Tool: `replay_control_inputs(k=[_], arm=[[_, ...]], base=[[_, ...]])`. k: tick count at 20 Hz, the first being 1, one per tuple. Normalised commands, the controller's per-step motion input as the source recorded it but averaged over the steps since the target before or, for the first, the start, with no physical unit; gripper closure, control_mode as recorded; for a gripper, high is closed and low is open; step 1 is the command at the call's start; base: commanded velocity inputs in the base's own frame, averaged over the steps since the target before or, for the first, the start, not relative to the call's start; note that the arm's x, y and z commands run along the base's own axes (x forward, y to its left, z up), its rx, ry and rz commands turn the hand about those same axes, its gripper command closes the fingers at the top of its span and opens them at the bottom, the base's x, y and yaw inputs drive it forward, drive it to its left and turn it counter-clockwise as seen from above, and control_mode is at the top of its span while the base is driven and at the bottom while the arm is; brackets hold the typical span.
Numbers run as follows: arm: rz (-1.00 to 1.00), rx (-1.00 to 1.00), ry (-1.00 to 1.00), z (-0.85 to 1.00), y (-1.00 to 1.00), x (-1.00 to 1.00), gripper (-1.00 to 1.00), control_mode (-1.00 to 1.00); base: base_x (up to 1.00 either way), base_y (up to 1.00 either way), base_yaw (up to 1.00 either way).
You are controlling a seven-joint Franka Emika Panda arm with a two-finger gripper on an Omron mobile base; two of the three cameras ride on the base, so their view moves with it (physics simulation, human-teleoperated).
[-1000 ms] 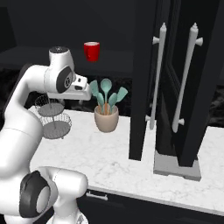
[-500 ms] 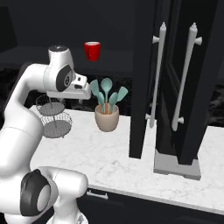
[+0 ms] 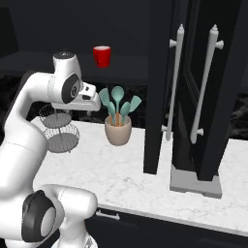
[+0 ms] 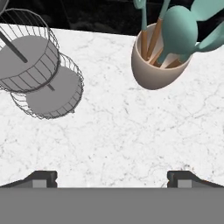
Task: Gather all objects into one cabinet and sort the glasses and bowls to opposite sides.
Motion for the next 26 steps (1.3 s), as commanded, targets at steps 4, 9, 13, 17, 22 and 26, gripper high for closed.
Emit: replay_control_inputs(k=[4,9,13,17,22,26], arm=[[0.00,0.00,-0.02,0.00,0.00,0.00,-1.00,-1.00],[-0.05,0.00,-0.28,0.26,0.01,0.02,-1.00,-1.00],[-0.04,0.00,-0.39,0.64,0.01,0.00,-1.00,-1.00],[-0.03,0.01,-0.30,0.68,0.00,0.16,-1.00,-1.00],[0.00,0.02,-0.04,0.72,-0.04,0.22,-1.00,-1.00],[0.00,0.00,-0.06,0.43,0.00,0.44,-1.00,-1.00]], base=[[0.00,0.00,0.00],[0.00,0.00,0.00],[0.00,0.00,0.00],[0.00,0.00,0.00],[0.00,0.00,0.00],[0.00,0.00,0.00]])
